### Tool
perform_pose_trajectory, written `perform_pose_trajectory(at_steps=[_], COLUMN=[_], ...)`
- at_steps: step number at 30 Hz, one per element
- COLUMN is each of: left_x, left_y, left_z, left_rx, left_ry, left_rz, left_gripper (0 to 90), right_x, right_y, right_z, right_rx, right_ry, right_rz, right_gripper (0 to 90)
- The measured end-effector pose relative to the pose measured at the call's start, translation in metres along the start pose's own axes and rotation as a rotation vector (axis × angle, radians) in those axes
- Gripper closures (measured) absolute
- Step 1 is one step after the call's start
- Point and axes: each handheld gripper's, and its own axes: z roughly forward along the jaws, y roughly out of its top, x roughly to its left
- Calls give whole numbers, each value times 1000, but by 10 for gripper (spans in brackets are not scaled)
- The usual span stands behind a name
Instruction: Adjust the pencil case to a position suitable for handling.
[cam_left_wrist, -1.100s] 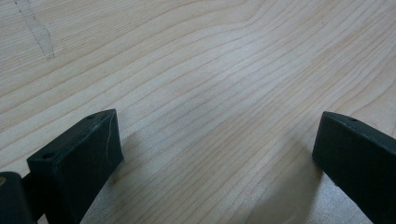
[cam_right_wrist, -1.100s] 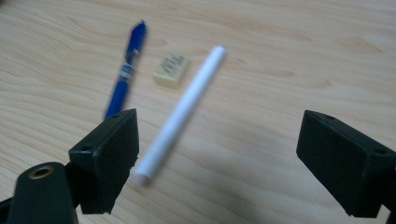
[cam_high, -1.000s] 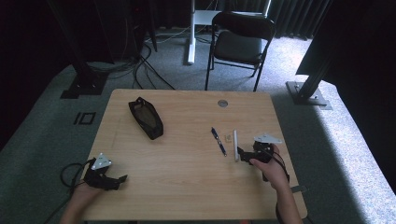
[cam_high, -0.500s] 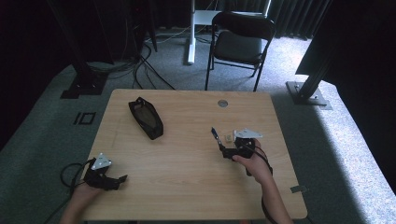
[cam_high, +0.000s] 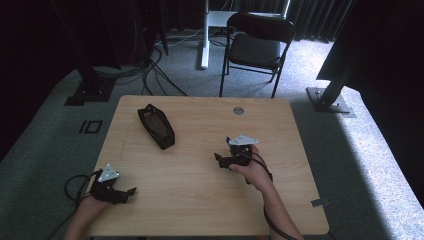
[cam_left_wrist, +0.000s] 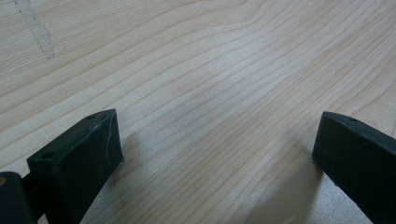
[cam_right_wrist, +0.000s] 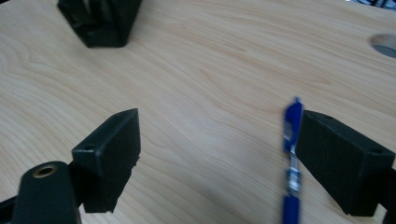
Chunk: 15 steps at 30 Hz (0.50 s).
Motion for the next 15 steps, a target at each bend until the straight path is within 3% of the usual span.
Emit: perform_pose_trajectory(at_steps=[15], left_x=[0], left_y=[0], left_z=[0], left_rx=[0], left_ry=[0], left_rz=[0], left_gripper=[16], right_x=[43], right_y=[23], right_z=[40], right_rx=[-9], right_ry=[67], right_rz=[-47], right_gripper=[161])
